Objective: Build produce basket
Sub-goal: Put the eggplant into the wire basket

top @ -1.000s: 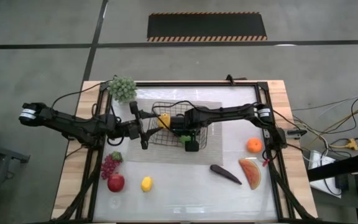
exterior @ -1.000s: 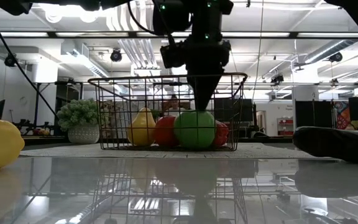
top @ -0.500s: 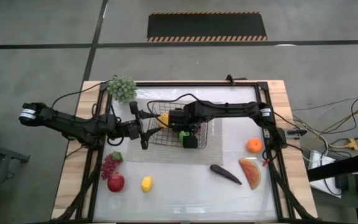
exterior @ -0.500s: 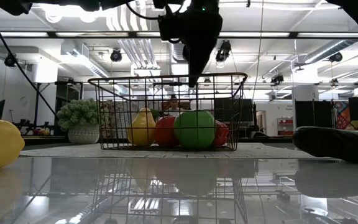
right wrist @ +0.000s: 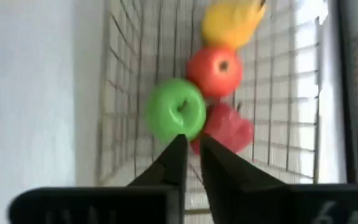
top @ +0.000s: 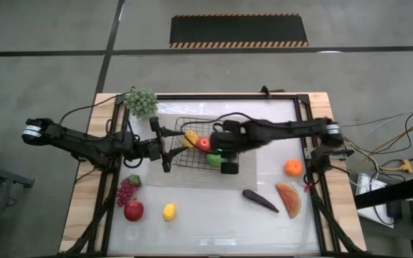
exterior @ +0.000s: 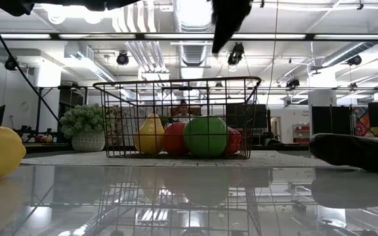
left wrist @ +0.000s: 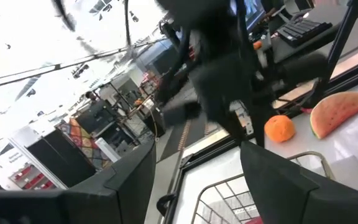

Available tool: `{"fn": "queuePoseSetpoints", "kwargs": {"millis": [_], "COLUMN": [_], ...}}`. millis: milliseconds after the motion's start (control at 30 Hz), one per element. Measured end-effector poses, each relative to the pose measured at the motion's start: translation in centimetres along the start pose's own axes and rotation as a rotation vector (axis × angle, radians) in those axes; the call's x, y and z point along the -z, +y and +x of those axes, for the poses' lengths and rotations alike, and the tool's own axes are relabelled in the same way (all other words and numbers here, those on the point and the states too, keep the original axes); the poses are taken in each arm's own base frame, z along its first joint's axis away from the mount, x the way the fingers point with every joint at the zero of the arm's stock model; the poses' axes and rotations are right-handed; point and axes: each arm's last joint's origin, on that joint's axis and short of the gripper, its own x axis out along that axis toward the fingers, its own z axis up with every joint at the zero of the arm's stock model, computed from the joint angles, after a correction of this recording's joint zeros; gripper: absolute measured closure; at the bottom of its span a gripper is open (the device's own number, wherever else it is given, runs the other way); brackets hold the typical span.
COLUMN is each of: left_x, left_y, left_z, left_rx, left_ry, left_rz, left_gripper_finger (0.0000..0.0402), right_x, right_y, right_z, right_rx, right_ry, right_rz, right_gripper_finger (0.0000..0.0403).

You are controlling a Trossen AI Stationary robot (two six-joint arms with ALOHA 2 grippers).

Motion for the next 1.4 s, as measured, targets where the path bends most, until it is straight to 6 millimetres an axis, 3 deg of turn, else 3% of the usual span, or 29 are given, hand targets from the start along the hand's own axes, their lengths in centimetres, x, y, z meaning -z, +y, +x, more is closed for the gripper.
{"fn": "queuePoseSetpoints", "kwargs": {"millis": [167,367,500,700,933,1167,1400], "left_x": [0.0,-0.1,-0.3,-0.4,-0.4,-0.4,-0.4], "left_y": [0.0,-0.2,-0.4,-0.5,-0.5,-0.5,-0.5], "left_z": [0.0,0.0,-0.1,-0.1,-0.1,-0.1,-0.1], "left_rx": [0.005,0.044,0.077,0.086,0.088,0.088,0.088], "left_ry": [-0.004,-0.031,-0.052,-0.057,-0.056,-0.056,-0.056], "left_rz": [-0.03,-0.107,-0.117,-0.137,-0.161,-0.161,-0.161], "left_gripper_finger": [0.0185,0.0185,0.0185,0.0185,0.0185,0.0185,0.0185], "right_x": [2.4,6.4,8.8,10.6,11.5,13.4,16.8], "right_y": [3.2,6.6,7.9,8.5,9.8,10.6,12.7], "right_z": [-1.5,-0.1,1.1,0.8,0.4,0.6,1.7], "right_rx": [0.022,0.017,-0.033,-0.116,-0.164,-0.168,-0.133], "right_ry": [-0.322,-0.683,-0.769,-0.739,-0.636,-0.353,-0.09], "right_rz": [-0.019,-0.041,-0.034,0.087,0.11,0.259,0.374], "right_gripper_finger": [0.0393,0.0394,0.0394,0.0368,0.0274,0.0181,0.0159]}}
